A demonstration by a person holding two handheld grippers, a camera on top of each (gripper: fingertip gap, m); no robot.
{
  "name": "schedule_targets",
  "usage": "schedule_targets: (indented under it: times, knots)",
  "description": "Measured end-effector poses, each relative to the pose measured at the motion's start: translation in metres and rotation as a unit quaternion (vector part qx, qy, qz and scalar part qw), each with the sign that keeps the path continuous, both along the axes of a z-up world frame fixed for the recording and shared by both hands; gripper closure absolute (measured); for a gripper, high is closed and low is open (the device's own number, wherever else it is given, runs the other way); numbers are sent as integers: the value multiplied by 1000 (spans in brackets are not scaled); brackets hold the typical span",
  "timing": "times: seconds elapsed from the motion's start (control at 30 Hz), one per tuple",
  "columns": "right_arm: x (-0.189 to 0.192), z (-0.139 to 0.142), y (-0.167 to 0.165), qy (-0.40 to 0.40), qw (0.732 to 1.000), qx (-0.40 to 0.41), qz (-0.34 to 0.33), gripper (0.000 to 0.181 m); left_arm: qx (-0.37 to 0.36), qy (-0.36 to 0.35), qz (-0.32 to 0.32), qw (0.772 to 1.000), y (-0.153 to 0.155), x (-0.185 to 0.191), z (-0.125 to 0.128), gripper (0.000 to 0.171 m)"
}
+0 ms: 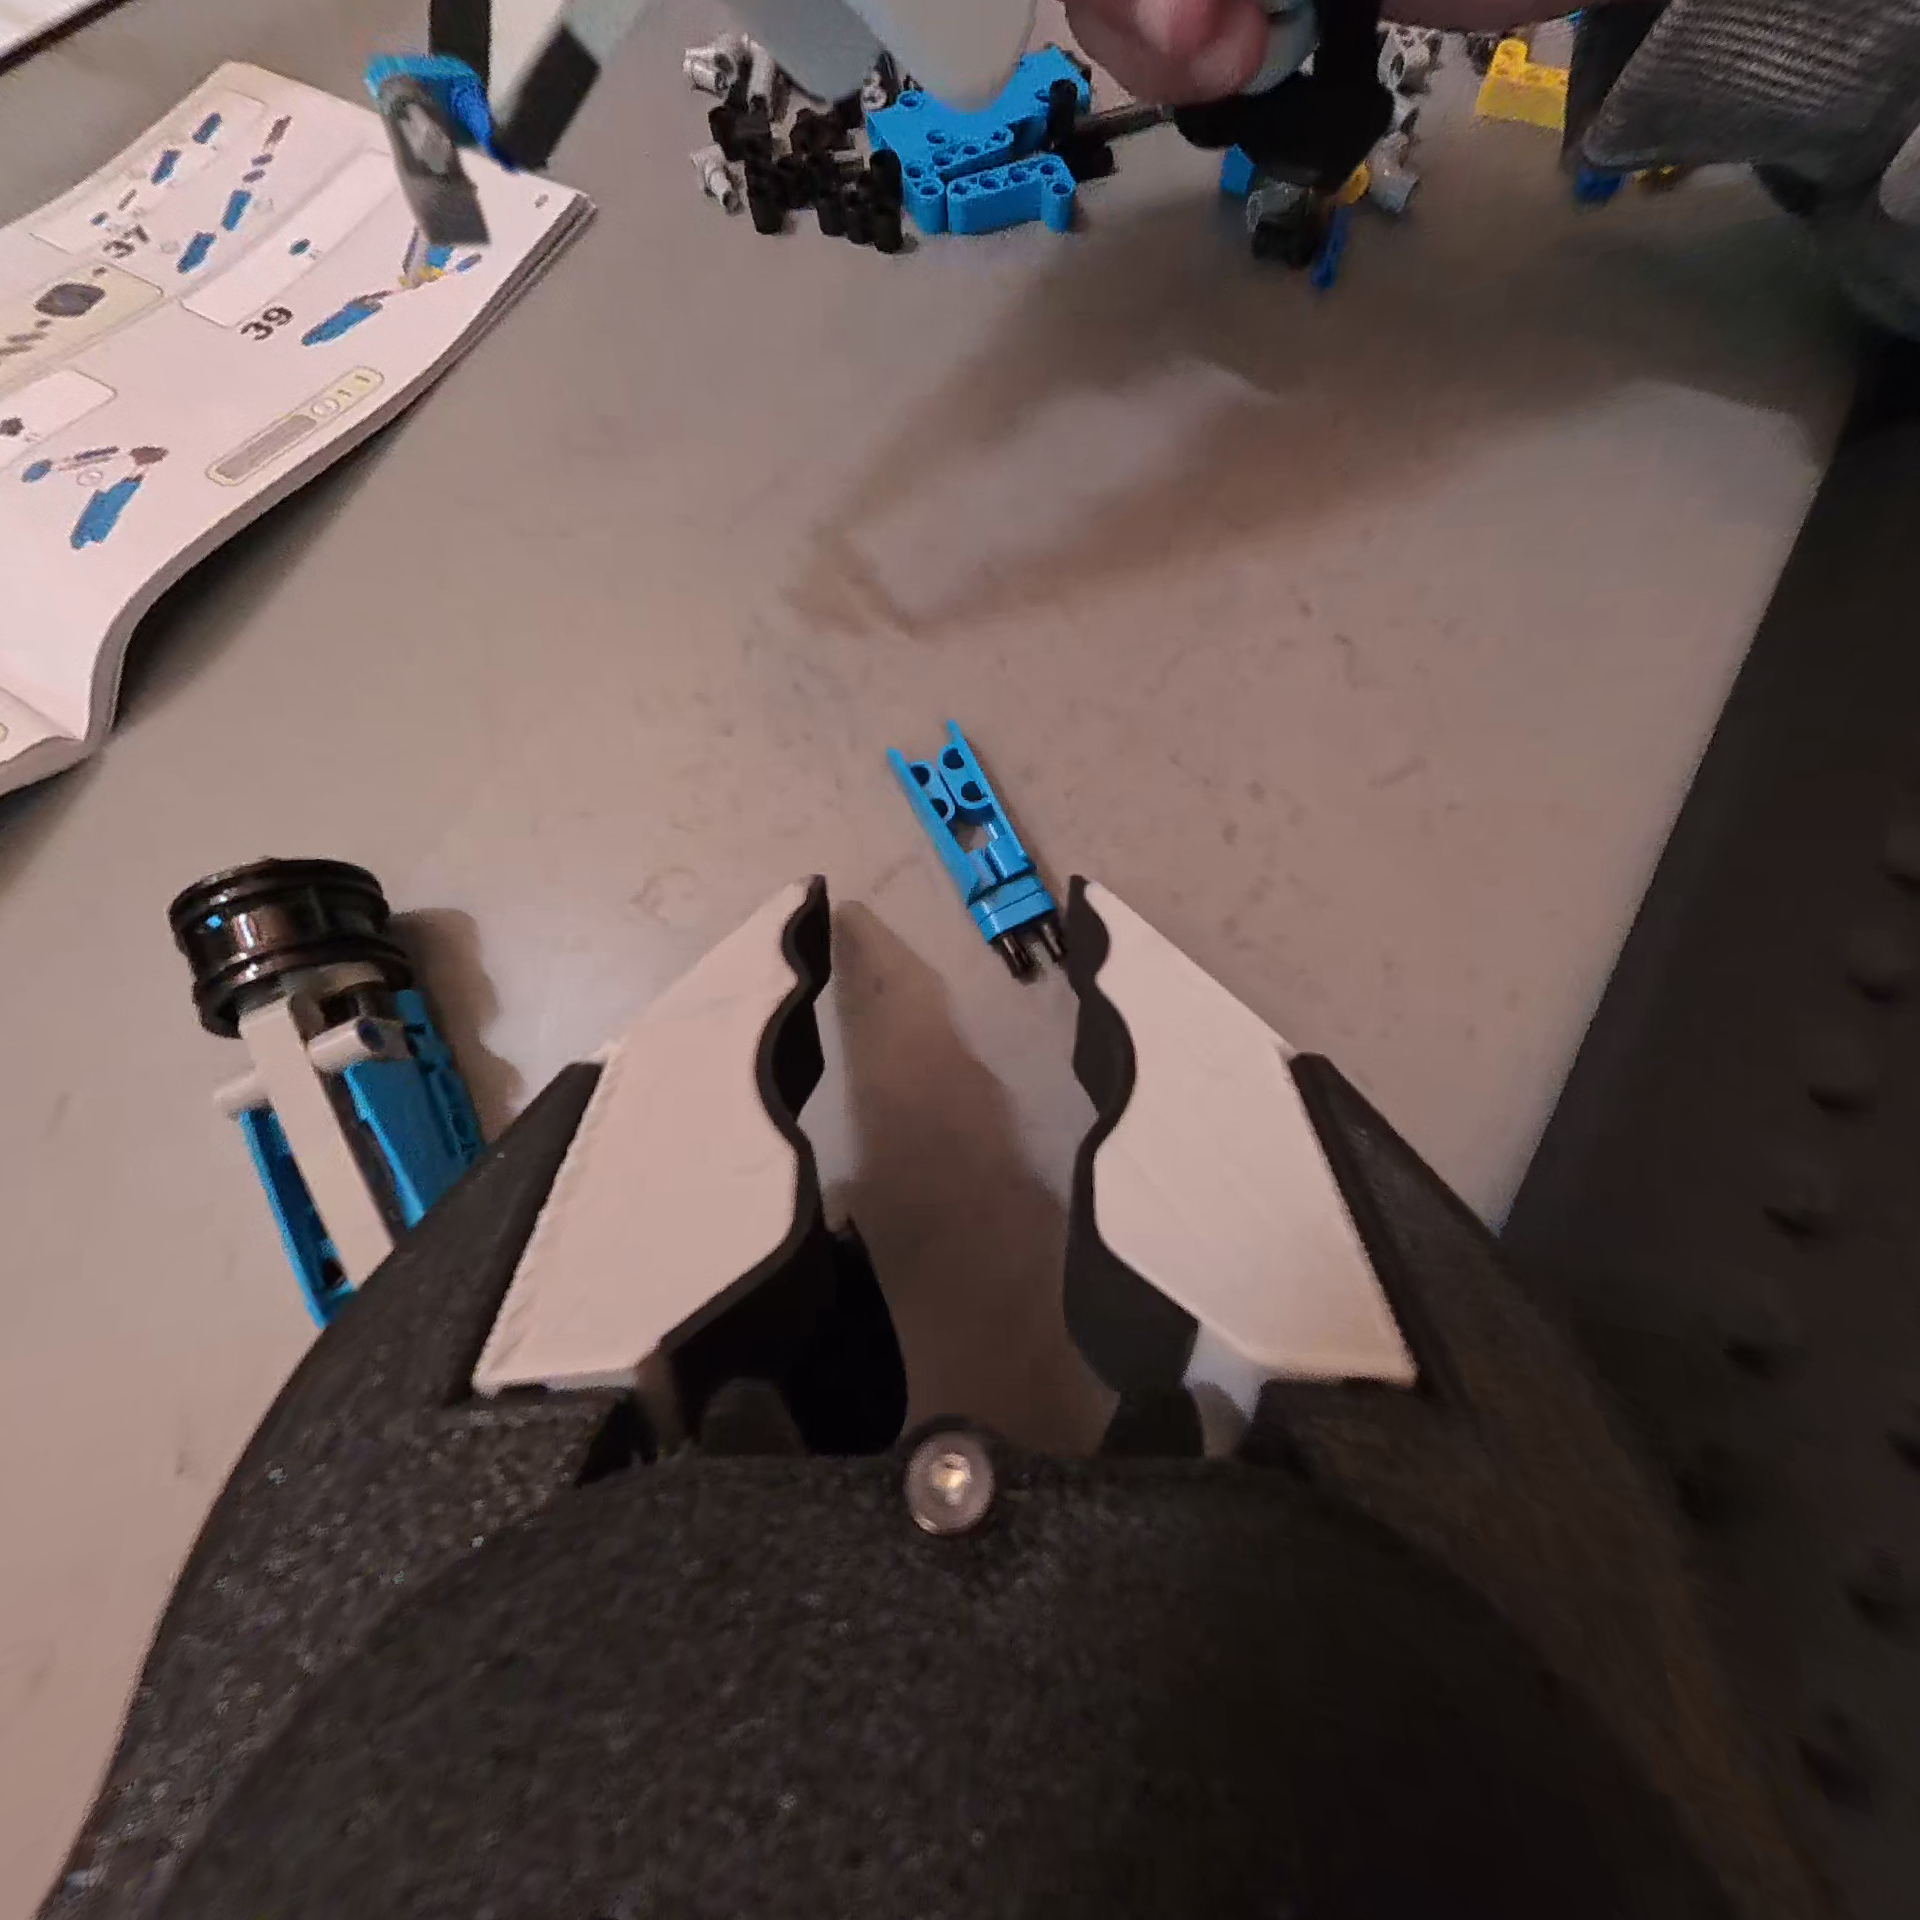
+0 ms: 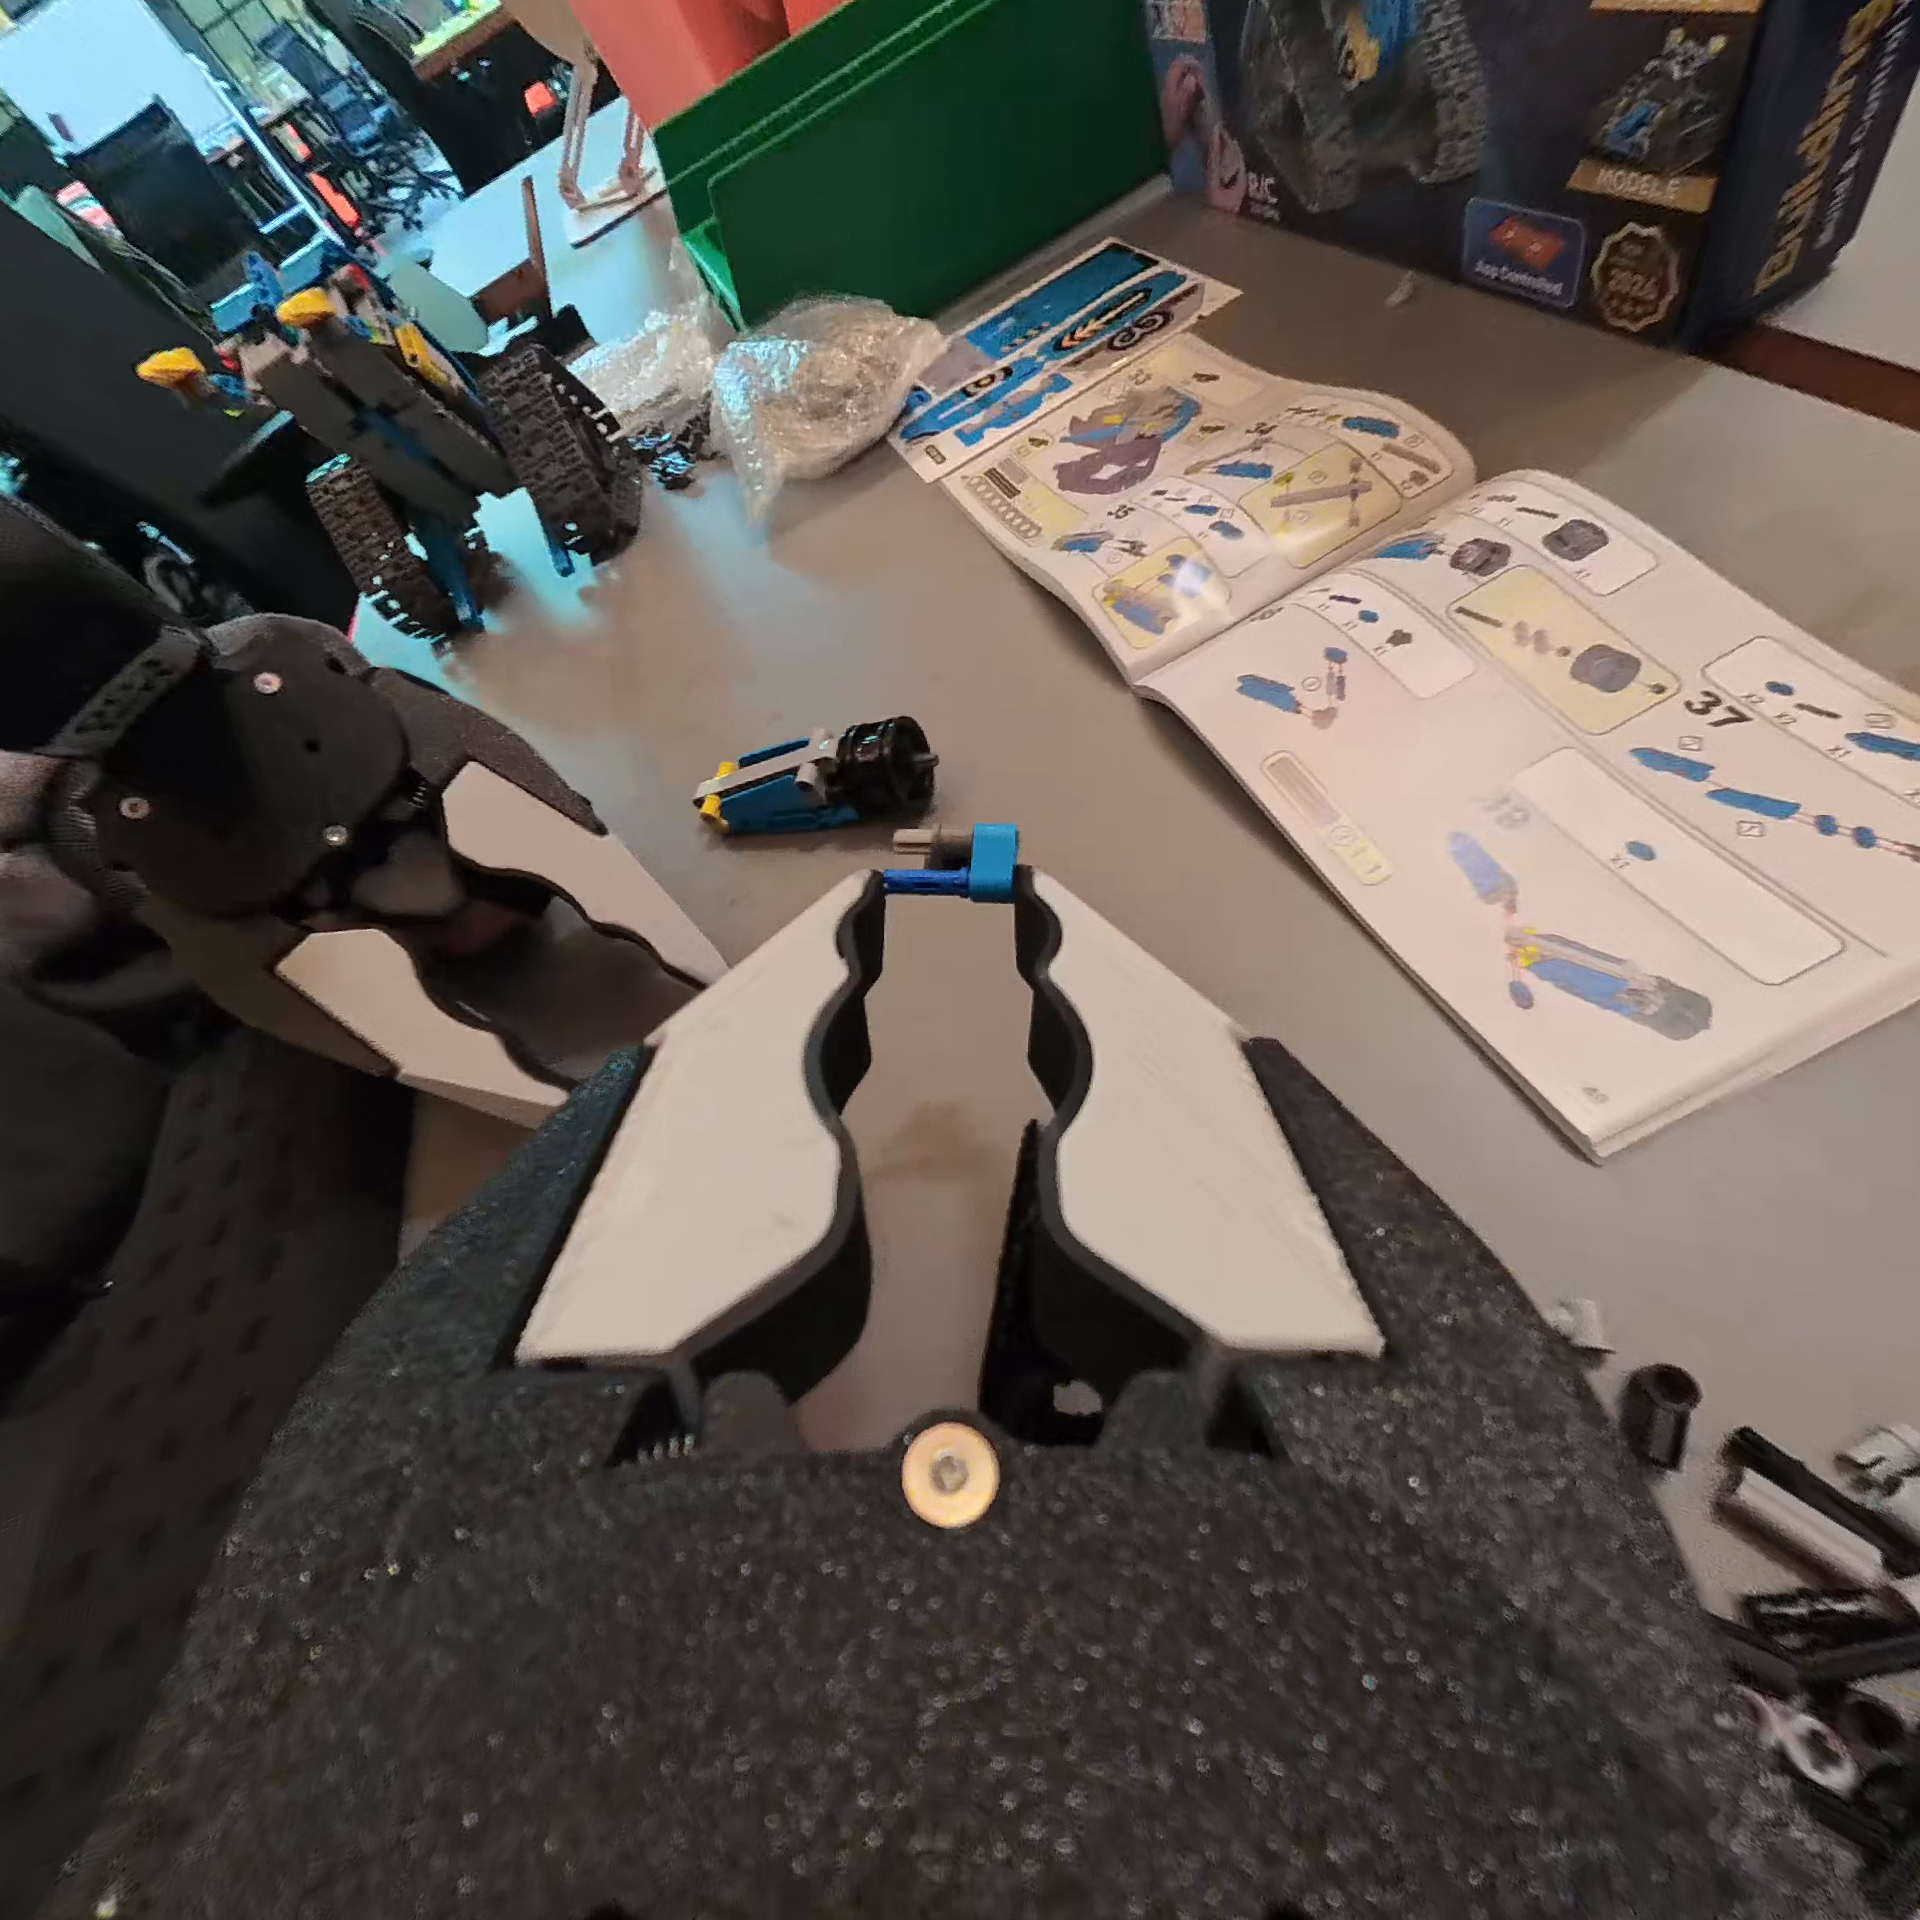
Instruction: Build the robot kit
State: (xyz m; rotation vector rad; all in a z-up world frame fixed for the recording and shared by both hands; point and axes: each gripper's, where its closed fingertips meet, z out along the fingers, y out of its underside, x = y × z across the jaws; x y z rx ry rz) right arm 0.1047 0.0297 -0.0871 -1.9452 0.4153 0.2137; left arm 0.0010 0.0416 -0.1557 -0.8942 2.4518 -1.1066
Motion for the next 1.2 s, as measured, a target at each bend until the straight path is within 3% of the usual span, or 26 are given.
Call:
schedule_targets:
  times: [0.3, 0.47, 0.6, 0.73, 0.97, 1.1, 1.2]
  knots:
    - [-7, -4, 4, 19, 1000, 14, 18, 157, 3, 18, -35, 999, -7, -9, -5, 148]
    - [0, -6, 1, 29, 999, 20, 2, 157, 0, 21, 36, 999, 20, 5, -5, 154]
    - [6, -2, -4, 25, 999, 26, -14, 157, -9, 30, 93, 995, 43, 17, -5, 154]
    - [6, 11, -5, 40, 997, 68, -14, 157, 1, 20, 94, 995, 44, 16, -5, 154]
    - [-4, 47, -13, 135, 972, 188, 36, 157, 16, 7, 103, 995, 43, 13, -5, 154]
    - [-8, 44, -11, 150, 970, 186, 47, 157, -7, 30, 88, 996, 29, 2, -5, 153]
    - [-9, 42, -10, 151, 971, 181, 49, 157, -8, 33, 63, 997, 16, -6, -5, 136]
